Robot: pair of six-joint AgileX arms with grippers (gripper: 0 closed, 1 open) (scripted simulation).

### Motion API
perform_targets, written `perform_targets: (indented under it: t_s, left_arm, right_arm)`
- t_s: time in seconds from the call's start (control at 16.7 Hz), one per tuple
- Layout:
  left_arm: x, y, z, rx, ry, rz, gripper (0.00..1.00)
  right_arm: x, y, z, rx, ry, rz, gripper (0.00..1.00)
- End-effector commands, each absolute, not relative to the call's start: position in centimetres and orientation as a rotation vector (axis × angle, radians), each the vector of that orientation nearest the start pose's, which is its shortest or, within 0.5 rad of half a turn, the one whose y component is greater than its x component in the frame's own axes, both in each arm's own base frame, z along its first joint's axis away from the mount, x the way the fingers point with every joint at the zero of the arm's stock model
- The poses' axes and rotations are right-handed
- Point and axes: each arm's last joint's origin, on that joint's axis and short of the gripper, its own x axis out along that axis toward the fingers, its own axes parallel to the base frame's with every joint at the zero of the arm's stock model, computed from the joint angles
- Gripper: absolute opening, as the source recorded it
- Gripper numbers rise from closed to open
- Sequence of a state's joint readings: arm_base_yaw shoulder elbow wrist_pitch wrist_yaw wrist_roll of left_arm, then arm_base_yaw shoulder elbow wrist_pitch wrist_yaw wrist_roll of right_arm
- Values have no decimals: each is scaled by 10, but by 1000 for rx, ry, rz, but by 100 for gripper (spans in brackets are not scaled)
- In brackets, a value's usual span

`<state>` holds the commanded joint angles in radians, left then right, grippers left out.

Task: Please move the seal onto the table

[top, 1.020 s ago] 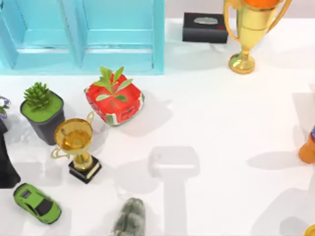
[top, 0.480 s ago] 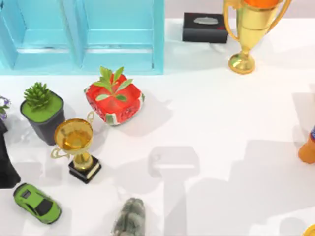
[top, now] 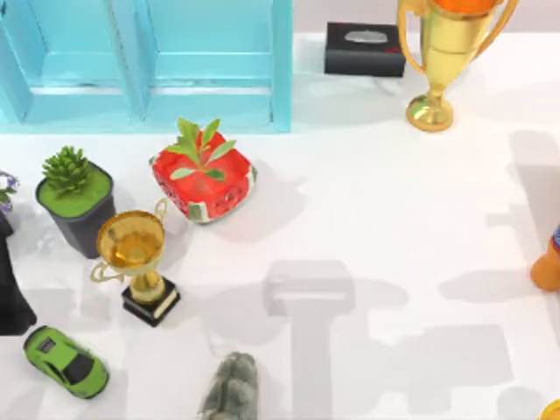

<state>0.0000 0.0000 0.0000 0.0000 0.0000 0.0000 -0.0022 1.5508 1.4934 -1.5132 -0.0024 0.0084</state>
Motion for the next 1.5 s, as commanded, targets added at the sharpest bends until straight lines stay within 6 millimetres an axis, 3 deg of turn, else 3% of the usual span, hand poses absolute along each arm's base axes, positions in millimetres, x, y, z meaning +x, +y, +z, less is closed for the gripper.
perform_targets:
  t_s: [0.36, 0.54, 0.66, 0.78, 0.96, 1.08, 1.26, 1.5]
  left_arm:
    - [106, -1, 160, 0, 0, 0, 100]
    - [106, -1, 160, 0, 0, 0, 100]
    - [106, -1, 160, 0, 0, 0, 100]
    - [106, -1, 160, 0, 0, 0, 100]
    - [106, -1, 160, 0, 0, 0, 100]
    - [106, -1, 160, 0, 0, 0, 100]
    - [106, -1, 160, 0, 0, 0, 100]
    - [106, -1, 160, 0, 0, 0, 100]
  right_arm:
    - [272, 5, 312, 8, 1553, -16, 0]
    - [287, 30, 324, -20, 1450, -38, 0]
    - [303, 61, 324, -27, 1408, -36, 0]
    - [320, 100, 310, -29, 1417, -16, 0]
    - [339, 159, 267, -26, 1499, 8, 0]
    - [348, 186, 237, -14, 1545, 6, 0]
    - [357, 205, 205, 5, 1572, -11, 0]
    - [359, 208, 201, 11, 1569, -14, 0]
